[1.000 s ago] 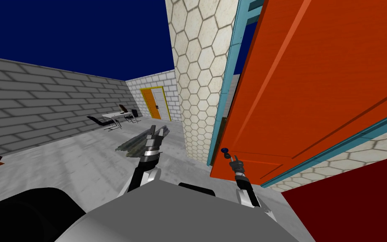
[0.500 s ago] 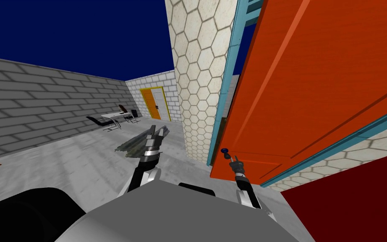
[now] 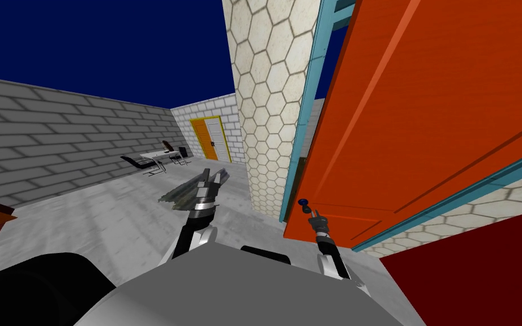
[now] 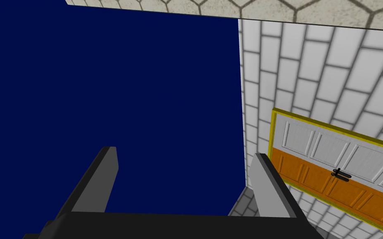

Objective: Pull the door open

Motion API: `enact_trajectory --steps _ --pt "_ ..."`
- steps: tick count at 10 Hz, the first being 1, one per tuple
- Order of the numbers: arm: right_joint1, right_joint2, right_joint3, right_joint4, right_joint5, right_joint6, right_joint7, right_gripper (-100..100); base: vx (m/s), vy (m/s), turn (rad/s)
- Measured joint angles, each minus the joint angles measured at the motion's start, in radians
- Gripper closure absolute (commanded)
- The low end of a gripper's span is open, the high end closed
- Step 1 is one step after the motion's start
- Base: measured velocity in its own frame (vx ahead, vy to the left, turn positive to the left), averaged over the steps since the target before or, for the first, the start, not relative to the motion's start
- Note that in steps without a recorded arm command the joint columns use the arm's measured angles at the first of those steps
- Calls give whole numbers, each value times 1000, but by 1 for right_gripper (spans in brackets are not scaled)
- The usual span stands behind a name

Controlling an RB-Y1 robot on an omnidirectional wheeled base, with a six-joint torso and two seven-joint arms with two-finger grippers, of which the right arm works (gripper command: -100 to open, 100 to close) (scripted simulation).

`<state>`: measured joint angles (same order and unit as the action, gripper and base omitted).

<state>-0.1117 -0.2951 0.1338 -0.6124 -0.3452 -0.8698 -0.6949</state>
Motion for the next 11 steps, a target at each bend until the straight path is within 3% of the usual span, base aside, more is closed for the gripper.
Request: enact_trajectory --steps 1,3,4,5,6,7,9,11 --pt "-8 -2 6 23 -4 -15 -27 -100 -24 1 -12" --pt "-6 -1 11 19 -15 -10 -54 -100 -27 -5 35" --pt "-32 2 18 75 -17 -35 -82 -100 1 -9 12" --pt "-6 0 17 37 -21 -16 -81 -100 -9 7 -20" --pt "-5 0 16 23 -22 -2 -78 -100 -8 5 -18" --pt "-18 5 16 41 -22 -9 -78 -100 -3 -4 13" --pt "6 3 14 2 -23 0 -72 -100 -11 -13 26" --pt "16 1 24 -19 -46 9 -117 -100 -55 -17 57"
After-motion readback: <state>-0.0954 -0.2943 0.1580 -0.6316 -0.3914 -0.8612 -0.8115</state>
